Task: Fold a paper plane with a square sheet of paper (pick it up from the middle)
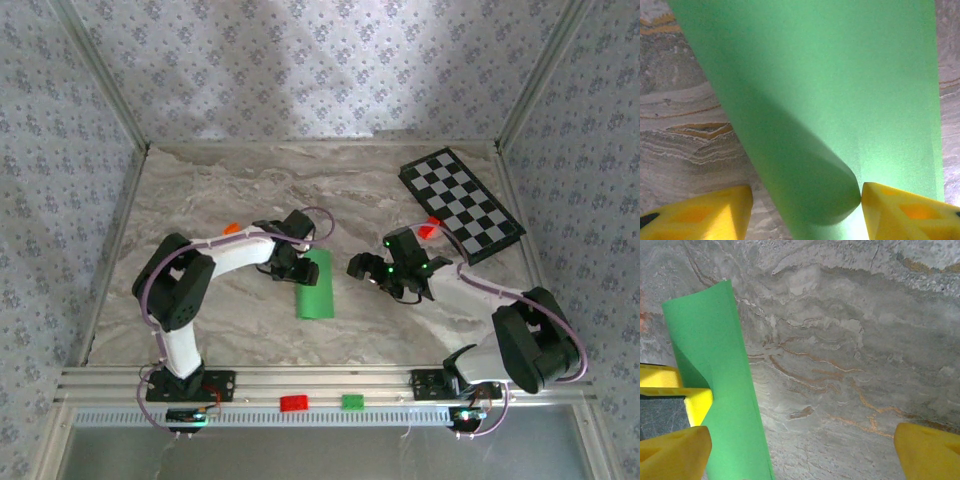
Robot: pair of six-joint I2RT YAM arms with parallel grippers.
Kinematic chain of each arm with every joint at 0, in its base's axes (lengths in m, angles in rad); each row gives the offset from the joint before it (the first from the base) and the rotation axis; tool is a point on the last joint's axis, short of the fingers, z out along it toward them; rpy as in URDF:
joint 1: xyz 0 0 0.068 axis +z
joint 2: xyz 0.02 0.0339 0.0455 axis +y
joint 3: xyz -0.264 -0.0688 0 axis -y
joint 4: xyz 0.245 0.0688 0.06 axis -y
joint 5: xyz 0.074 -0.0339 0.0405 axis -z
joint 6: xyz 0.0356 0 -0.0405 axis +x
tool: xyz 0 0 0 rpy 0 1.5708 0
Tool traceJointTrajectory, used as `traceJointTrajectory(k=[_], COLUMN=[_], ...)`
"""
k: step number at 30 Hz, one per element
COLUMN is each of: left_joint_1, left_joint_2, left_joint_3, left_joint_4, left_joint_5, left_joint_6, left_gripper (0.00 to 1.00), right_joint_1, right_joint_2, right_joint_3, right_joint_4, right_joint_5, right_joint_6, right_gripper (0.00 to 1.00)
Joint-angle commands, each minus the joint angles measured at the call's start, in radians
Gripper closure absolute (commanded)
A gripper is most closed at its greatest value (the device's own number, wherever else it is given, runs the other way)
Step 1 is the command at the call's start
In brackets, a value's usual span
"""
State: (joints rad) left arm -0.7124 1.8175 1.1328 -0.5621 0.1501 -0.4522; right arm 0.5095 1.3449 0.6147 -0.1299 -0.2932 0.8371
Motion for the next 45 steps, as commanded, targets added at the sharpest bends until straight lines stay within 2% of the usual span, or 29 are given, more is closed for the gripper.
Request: traceJointTrajectory(k=[1,15,45], left_joint_1=[0.001,-0.017,-0.018], left_joint_2=[0.052,0.095,0.110], left_joint_3=[0.025,0.061,0.050], left_joint_4=[0.039,0.012,0.054], left_joint_5=[0.029,-0.022,-0.023], left_joint_6=[0.035,0.052,-0.020], left_gripper=[0.38,0.37,0.37], right_joint_1=[0.009,0.016,0.055], right_joint_2=[0.016,0.022,0.097], right_joint_3=[0.023,0.025,0.052], right_joint_4=[-0.005,-0.005,0.033], right_joint_5=[-0.006,-0.003,-0.021], right_joint_6=[-0.011,-0.008,-0.003], right_gripper=[0.04,0.04,0.04])
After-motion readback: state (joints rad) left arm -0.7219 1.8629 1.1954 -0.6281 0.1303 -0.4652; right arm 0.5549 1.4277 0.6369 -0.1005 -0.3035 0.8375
